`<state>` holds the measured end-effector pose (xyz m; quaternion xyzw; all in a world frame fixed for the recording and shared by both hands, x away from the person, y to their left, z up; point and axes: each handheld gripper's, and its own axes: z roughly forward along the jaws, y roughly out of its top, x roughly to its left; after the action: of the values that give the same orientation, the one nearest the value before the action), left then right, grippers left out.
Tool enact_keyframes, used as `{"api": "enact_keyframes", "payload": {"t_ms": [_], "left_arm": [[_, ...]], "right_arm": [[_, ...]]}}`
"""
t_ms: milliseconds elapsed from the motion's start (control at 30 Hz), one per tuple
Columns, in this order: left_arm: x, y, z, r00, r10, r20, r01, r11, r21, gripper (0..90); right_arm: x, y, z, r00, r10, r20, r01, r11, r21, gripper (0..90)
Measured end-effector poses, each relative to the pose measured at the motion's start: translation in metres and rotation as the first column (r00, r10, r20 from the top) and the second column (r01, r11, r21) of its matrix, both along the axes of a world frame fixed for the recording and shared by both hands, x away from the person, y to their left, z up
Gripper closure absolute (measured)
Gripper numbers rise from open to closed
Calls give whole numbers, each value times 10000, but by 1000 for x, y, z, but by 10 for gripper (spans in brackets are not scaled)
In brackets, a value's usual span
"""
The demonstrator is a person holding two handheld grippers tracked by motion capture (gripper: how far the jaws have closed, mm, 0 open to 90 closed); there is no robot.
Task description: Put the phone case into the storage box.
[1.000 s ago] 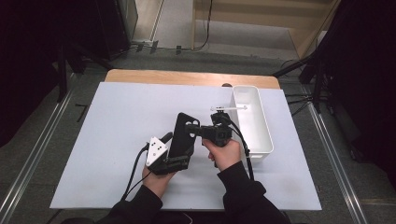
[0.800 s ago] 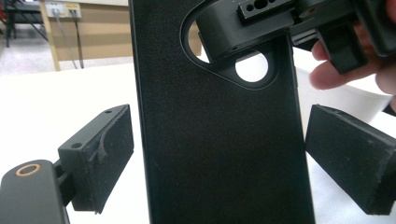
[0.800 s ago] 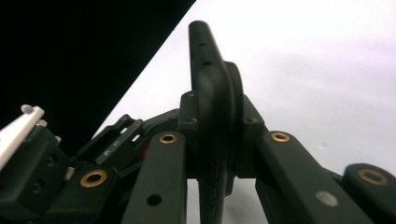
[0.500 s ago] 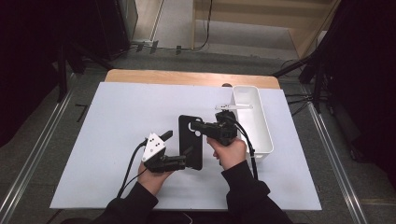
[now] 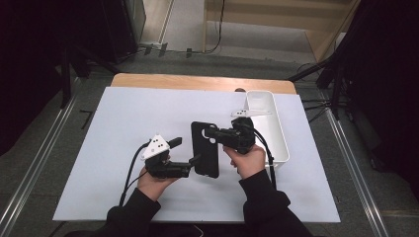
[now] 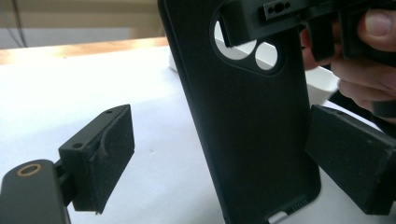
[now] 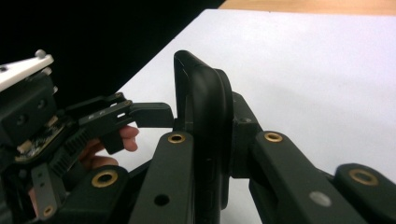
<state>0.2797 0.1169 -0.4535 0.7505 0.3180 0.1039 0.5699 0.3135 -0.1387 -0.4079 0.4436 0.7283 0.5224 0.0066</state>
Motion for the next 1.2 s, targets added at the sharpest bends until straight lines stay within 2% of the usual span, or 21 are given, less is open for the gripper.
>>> {"api": "enact_keyframes", "payload": {"t_ms": [67, 100, 167, 333, 433, 533, 633, 700, 733, 767, 833, 933, 1000, 1100, 1200], "left_arm": [[1, 2, 1, 9992, -391, -127, 391, 9992, -11, 95], [1, 3, 1, 9988, -476, -91, 476, 9989, 39, 128], [2, 5, 3, 9982, -591, -24, 591, 9983, -12, 133], [4, 10, 7, 9930, -1180, 25, 1180, 9930, -86, 133], [5, 12, 9, 9895, -1442, -23, 1442, 9895, -82, 133], [7, 14, 10, 9854, -1704, -34, 1704, 9853, -140, 133], [8, 16, 11, 9796, -2006, -102, 2004, 9794, -234, 133], [8, 17, 12, 9792, -2029, 53, 2030, 9791, -130, 133], [8, 17, 12, 9776, -2105, 79, 2106, 9774, -163, 133], [8, 18, 12, 9757, -2189, 57, 2189, 9755, -229, 134], [9, 19, 12, 9699, -2433, 128, 2436, 9693, -334, 134], [9, 19, 13, 9574, -2867, 331, 2876, 9574, -260, 141], [9, 19, 14, 9512, -3056, 425, 3066, 9517, -182, 141], [10, 19, 13, 9455, -3212, 534, 3219, 9468, -42, 141], [10, 19, 14, 9337, -3510, 700, 3525, 9358, -95, 171]], "right_arm": [[-1, -1, 1, 9997, 137, 204, -136, 9999, -46, 801], [-2, -2, 1, 9993, 256, 267, -255, 9997, -54, 802], [-3, -2, 2, 9976, 459, 522, -455, 9989, -85, 801], [-5, -5, 3, 9873, 1003, 1232, -1013, 9949, 16, 801], [-8, -7, 3, 9795, 1228, 1596, -1200, 9924, -268, 801], [-9, -9, 2, 9712, 1569, 1794, -1549, 9876, -251, 801], [-10, -12, -1, 9670, 1841, 1763, -1851, 9827, -106, 801], [-11, -14, -2, 9636, 1981, 1792, -2011, 9796, -14, 801], [-11, -15, -2, 9596, 2075, 1898, -2117, 9773, 15, 801], [-12, -16, -2, 9592, 2095, 1898, -2152, 9765, 94, 801], [-13, -17, -3, 9570, 2210, 1877, -2289, 9732, 209, 801], [-16, -18, -5, 9469, 2427, 2109, -2501, 9682, 88, 801], [-18, -19, -5, 9389, 2605, 2249, -2679, 9635, 24, 801], [-20, -18, -5, 9350, 2755, 2231, -2825, 9593, -5, 801], [-23, -17, -5, 9241, 2978, 2397, -3049, 9524, -78, 801]]}}
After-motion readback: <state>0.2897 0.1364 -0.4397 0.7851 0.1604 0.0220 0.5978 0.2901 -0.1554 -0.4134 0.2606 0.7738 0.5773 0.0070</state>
